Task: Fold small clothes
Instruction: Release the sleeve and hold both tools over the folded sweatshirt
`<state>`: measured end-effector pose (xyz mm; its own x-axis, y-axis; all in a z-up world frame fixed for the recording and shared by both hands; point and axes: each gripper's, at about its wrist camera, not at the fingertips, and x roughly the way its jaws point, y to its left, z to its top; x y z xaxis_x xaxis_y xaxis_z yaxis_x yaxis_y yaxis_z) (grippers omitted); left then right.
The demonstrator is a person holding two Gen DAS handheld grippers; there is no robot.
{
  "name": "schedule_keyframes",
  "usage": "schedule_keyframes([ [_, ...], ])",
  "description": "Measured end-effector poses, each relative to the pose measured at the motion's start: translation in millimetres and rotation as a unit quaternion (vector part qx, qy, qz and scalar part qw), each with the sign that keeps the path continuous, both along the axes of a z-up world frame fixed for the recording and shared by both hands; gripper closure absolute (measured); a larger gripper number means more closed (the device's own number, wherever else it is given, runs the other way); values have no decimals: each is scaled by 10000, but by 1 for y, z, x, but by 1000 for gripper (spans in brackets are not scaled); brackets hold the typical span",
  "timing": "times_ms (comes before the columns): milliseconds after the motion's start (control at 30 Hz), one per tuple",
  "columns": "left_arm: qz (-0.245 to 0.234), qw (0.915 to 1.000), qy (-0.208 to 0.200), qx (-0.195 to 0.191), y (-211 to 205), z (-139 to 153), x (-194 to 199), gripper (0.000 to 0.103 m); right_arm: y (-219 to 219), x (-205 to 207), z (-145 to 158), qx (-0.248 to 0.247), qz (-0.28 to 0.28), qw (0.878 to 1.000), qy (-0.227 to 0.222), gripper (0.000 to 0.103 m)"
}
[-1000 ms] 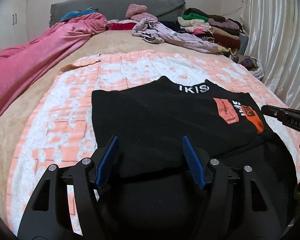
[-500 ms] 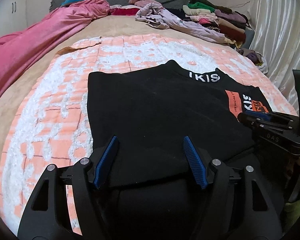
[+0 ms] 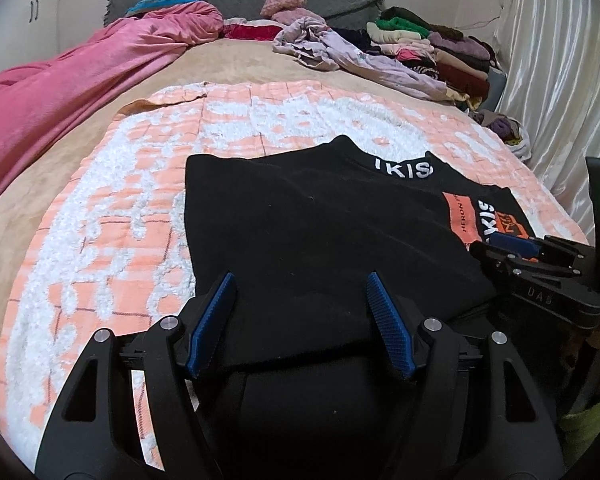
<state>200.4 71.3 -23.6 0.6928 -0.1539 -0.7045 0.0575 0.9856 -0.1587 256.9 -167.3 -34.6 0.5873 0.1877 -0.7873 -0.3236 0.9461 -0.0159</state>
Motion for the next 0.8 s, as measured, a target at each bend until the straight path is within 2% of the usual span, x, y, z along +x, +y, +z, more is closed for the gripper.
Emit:
schedule_keyframes([
  [100,48,10000,-26,-17,2,3,-3,38,2,-4,2,13,-4,10000,-34,60],
  [300,116,9999,-36,-44,8,7,-7,37,4,-9,5,103,-28,9999,-43,59],
  [333,136,9999,-53,-44,9,7,-8,36,4,-10,6,121,-36,9999,-43,58],
  [367,167,9998,-74,-36,11,9,-9,36,4,-10,6,134,-46,9999,-41,50],
  [400,180,9998,-81,-31,12,9,-10,35,4,-11,7,167,-46,9998,-50,47],
  [467,222,9997,-99,-16,14,11,-13,34,4,-14,8,181,-51,9998,-60,47],
  [567,278,9996,-95,8,17,13,-14,25,4,-16,9,196,-51,9998,-59,47],
  [633,310,9995,-110,-7,19,14,-15,24,5,-17,10,208,-47,9997,-73,43],
  [800,385,9992,-126,-12,22,17,-18,14,6,-24,15,236,-88,9996,-155,31],
])
